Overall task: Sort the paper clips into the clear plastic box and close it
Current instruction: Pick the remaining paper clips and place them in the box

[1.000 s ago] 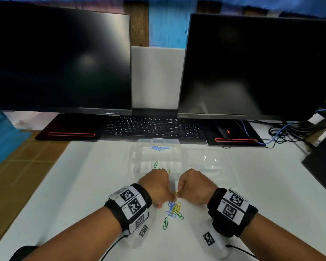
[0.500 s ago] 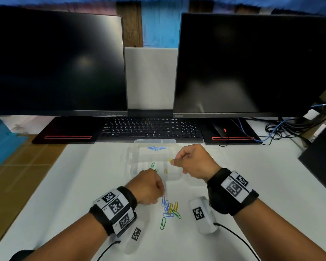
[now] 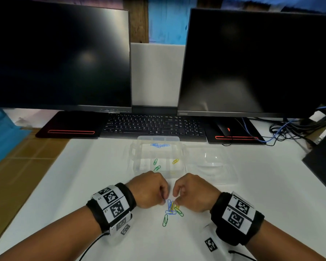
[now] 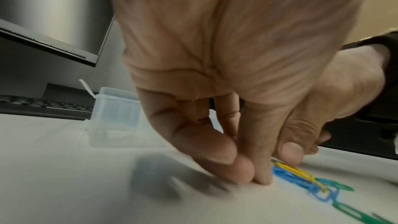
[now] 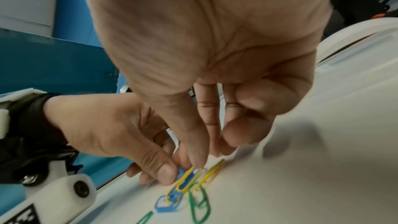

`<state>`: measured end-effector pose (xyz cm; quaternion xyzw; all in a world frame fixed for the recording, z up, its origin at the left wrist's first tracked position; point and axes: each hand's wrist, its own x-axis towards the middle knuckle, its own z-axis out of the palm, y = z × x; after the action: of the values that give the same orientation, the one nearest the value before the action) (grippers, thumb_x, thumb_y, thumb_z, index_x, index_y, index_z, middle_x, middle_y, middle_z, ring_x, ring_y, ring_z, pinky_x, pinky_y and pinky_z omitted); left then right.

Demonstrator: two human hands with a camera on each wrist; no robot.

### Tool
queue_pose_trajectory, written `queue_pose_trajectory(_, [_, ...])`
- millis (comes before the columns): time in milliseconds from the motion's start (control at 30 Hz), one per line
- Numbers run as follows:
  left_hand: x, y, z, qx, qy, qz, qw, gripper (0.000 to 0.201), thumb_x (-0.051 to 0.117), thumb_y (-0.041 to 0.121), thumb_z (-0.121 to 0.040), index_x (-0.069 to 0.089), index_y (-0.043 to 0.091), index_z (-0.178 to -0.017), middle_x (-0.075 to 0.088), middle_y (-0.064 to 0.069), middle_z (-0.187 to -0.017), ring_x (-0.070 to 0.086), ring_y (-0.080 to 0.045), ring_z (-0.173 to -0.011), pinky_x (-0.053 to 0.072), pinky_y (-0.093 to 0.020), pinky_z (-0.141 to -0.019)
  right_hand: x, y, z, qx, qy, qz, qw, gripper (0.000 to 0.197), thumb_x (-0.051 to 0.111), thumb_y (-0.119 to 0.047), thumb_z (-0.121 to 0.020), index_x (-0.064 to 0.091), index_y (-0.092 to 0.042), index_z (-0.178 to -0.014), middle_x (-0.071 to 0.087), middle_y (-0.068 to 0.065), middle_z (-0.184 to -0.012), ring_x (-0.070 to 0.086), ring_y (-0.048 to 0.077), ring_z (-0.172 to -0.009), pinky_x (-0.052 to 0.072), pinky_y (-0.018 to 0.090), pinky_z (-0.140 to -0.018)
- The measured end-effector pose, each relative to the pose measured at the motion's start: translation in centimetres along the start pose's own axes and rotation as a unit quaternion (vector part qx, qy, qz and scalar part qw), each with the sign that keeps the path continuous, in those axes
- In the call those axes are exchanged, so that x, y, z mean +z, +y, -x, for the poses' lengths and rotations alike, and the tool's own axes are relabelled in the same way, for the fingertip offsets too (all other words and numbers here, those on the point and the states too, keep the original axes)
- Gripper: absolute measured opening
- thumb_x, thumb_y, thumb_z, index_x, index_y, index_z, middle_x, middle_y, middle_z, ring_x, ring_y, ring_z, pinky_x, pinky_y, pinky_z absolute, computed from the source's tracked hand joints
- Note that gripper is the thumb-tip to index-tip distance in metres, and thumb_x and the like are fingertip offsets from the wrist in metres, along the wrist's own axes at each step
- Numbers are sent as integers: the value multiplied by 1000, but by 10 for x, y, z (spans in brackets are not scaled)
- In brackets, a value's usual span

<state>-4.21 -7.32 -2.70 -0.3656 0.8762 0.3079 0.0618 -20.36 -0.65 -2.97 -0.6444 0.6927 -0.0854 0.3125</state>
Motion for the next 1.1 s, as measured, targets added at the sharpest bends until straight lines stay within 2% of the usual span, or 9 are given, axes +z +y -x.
queue_pose_trajectory(100, [0, -1, 3, -12, -7, -12, 1000, 4, 68, 23, -81, 70, 21, -84, 60, 14, -70, 60, -9, -75, 50, -25, -73, -2, -5, -2, 8, 15, -3, 1000, 10, 73, -32, -71, 65, -28, -67, 60, -12, -65, 62, 13, -75, 49, 25, -70])
queue_pose_trajectory(200, [0, -2, 5, -13, -12, -27, 999, 7, 66, 28, -82, 70, 22, -84, 68, 9, -80, 62, -11, -77, 53, -29, -76, 3, -16, -4, 11, -3, 30, 999, 19, 75, -39, -67, 68, -22, -72, 64, -7, -71, 64, 15, -75, 47, 24, -61])
queue_pose_trajectory(300, [-1, -3, 7, -11, -11, -29, 999, 9, 64, 28, -83, 70, 21, -86, 72, 6, -89, 64, -13, -82, 54, -31, -79, 8, -22, -8, 22, -41, 43, 998, 9, 72, -28, -71, 67, -21, -72, 69, -1, -77, 68, 19, -82, 52, 27, -69])
queue_pose_trajectory(367, [-2, -5, 9, -7, 8, -19, 1000, 11, 62, 25, -84, 71, 21, -86, 72, 6, -91, 65, -12, -84, 54, -30, -79, 8, -19, -12, 29, -56, 15, 998, 5, 69, -21, -73, 69, -16, -73, 69, 1, -76, 67, 19, -77, 54, 29, -71])
queue_pose_trajectory(467, [-7, -11, 10, -7, 63, 73, 995, 11, 59, 18, -83, 70, 22, -81, 70, 7, -86, 64, -10, -79, 55, -29, -75, -1, -13, -12, 31, -36, -114, 992, 10, 74, -16, -72, 74, -6, -76, 64, -1, -66, 57, 8, -62, 50, 22, -62])
queue_pose_trajectory(567, [-9, -13, 12, -14, 106, 291, 951, 8, 65, 6, -81, 68, 13, -83, 68, 8, -67, 60, -11, -59, 49, -29, -59, -17, -9, -3, 34, 3, -291, 956, 9, 75, -10, -74, 74, -3, -79, 64, -2, -61, 49, 4, -50, 38, 15, -45])
queue_pose_trajectory(667, [-11, -9, 12, -21, 114, 408, 906, 14, 71, 0, -79, 69, 8, -90, 70, 1, -67, 64, -13, -60, 51, -24, -60, -27, -4, 5, 33, 0, -398, 917, 5, 72, -12, -79, 73, -8, -80, 68, 1, -69, 54, 9, -55, 39, 18, -47])
queue_pose_trajectory(933, [-20, -5, 13, -2, 145, 467, 872, 13, 70, -1, -80, 71, 10, -87, 72, -2, -71, 71, -14, -68, 56, -23, -67, -31, -6, 6, -7, 9, -497, 868, 10, 65, -14, -88, 70, -14, -79, 72, 8, -85, 64, 15, -69, 50, 22, -55])
queue_pose_trajectory(1100, [-31, -14, 13, -36, 207, 436, 875, 13, 68, 2, -83, 75, 13, -79, 71, 1, -74, 66, -9, -62, 51, -18, -61, -28, -13, 1, -9, 68, -458, 886, 12, 65, -6, -86, 69, -12, -76, 70, 4, -74, 61, 14, -63, 48, 23, -51])
